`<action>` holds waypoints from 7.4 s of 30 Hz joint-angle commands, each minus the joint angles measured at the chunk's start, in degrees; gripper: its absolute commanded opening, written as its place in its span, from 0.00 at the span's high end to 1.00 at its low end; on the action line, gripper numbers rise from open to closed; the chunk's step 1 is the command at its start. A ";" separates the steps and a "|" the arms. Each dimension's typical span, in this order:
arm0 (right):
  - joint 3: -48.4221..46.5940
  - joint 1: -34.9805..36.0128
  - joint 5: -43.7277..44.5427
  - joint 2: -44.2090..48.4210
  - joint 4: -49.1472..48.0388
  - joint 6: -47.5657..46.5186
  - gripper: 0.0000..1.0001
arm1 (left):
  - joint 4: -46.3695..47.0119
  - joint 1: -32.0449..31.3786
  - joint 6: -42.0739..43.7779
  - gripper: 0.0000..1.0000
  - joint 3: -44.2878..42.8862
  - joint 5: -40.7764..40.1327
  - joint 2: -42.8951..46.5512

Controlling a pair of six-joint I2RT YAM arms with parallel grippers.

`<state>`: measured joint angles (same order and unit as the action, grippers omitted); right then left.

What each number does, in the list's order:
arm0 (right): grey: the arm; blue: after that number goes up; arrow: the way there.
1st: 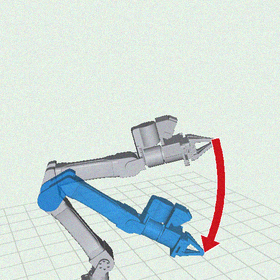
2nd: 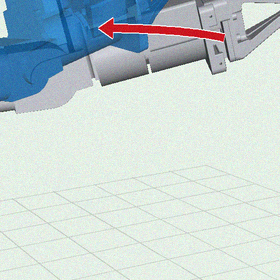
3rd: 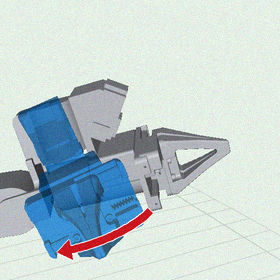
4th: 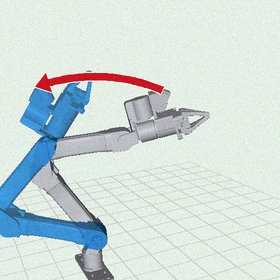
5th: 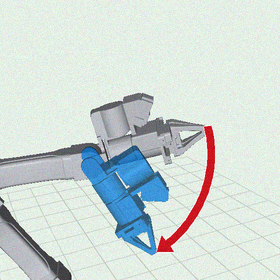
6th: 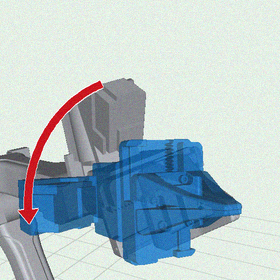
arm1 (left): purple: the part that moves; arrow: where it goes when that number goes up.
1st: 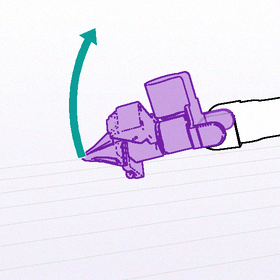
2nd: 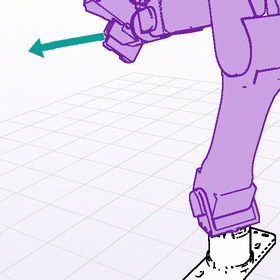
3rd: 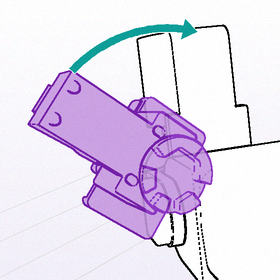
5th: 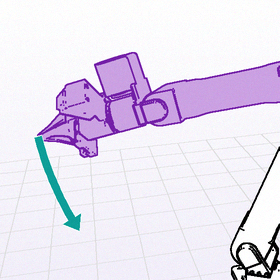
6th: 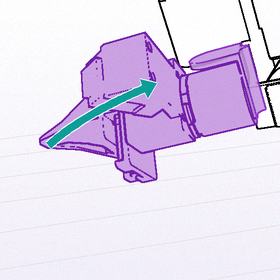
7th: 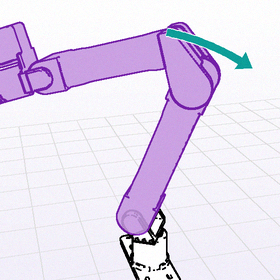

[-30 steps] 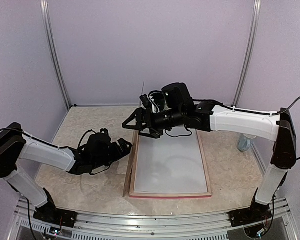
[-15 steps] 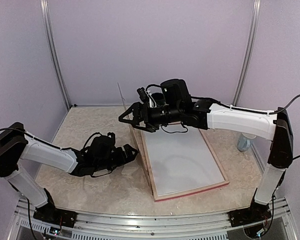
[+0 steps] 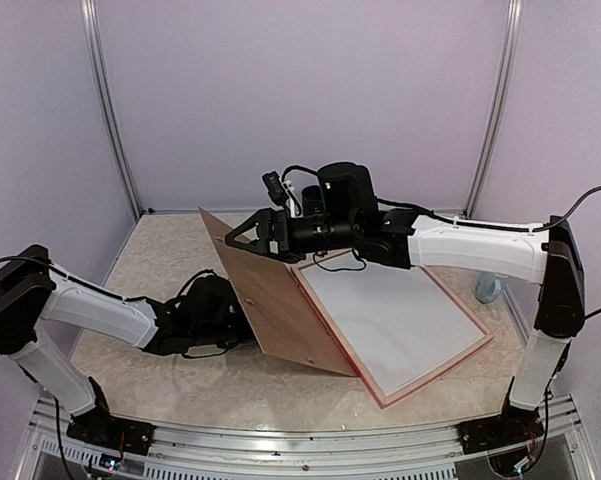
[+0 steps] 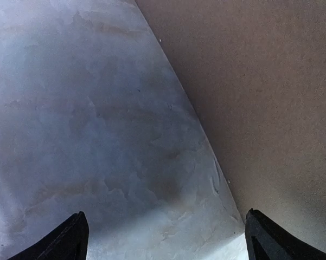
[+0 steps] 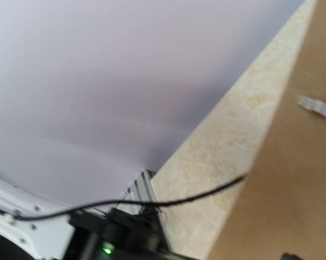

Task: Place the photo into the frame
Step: Turn over the backboard, then move the frame body to the center of the board.

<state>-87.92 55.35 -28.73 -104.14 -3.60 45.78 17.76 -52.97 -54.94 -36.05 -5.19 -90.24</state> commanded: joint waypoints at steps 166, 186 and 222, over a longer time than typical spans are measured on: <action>37.99 -42.70 25.51 17.30 13.00 -11.13 0.05 | -28.76 8.77 -6.06 1.00 -2.21 4.03 41.25; 37.90 -46.91 31.18 10.19 11.69 -11.65 0.04 | -27.66 8.89 -1.45 1.00 -4.33 4.84 42.78; 47.89 -42.16 16.71 19.04 9.71 -7.12 0.06 | -30.62 8.85 1.49 1.00 -5.24 -2.51 47.96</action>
<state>-41.58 10.72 -8.78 -87.96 4.97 36.32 -16.29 -44.38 -55.05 -37.93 -5.72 -43.62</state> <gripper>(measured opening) 0.944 0.026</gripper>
